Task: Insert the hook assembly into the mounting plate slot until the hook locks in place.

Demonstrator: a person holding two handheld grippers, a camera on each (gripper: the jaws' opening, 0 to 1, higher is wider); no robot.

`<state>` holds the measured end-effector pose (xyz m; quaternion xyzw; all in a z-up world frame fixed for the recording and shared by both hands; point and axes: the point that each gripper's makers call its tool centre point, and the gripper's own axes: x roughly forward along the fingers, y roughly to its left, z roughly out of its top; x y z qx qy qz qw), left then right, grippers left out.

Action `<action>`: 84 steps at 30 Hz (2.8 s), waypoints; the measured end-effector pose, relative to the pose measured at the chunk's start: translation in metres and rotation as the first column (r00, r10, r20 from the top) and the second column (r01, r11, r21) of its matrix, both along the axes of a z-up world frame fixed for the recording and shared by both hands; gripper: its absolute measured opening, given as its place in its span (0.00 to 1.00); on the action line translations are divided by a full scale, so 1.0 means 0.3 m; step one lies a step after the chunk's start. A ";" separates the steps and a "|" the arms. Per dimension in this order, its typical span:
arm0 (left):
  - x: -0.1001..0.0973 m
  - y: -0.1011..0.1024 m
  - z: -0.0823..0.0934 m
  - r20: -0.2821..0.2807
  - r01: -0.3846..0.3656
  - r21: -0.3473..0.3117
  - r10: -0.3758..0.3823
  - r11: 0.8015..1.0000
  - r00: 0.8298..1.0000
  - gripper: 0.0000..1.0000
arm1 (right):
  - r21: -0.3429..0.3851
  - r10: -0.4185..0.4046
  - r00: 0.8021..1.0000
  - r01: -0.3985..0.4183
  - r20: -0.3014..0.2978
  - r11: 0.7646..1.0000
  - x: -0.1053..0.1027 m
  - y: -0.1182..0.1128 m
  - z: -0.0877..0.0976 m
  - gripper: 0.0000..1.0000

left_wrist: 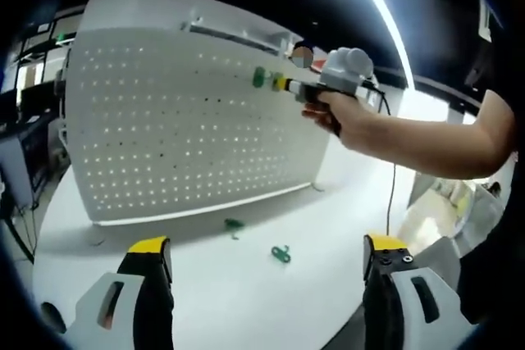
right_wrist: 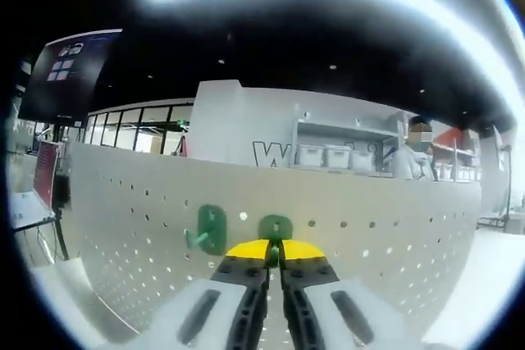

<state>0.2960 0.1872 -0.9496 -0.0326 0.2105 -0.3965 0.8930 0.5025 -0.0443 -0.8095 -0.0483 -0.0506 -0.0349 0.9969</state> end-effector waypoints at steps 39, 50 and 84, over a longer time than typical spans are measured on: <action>-0.083 0.005 -0.046 -0.036 0.011 0.051 -0.009 0.999 0.999 0.95 | 0.070 0.254 0.950 -0.246 -0.182 0.967 -0.389 0.036 -0.129 0.20; -0.104 -0.007 -0.079 -0.062 0.027 0.059 -0.024 0.998 0.998 0.94 | 0.095 0.308 0.866 -0.295 -0.394 0.951 -0.554 0.057 -0.409 0.21; -0.118 -0.210 -0.199 -0.103 0.191 0.057 -0.184 0.980 0.977 0.81 | 0.166 0.295 0.782 -0.244 -0.549 0.955 -0.830 0.005 -0.628 0.22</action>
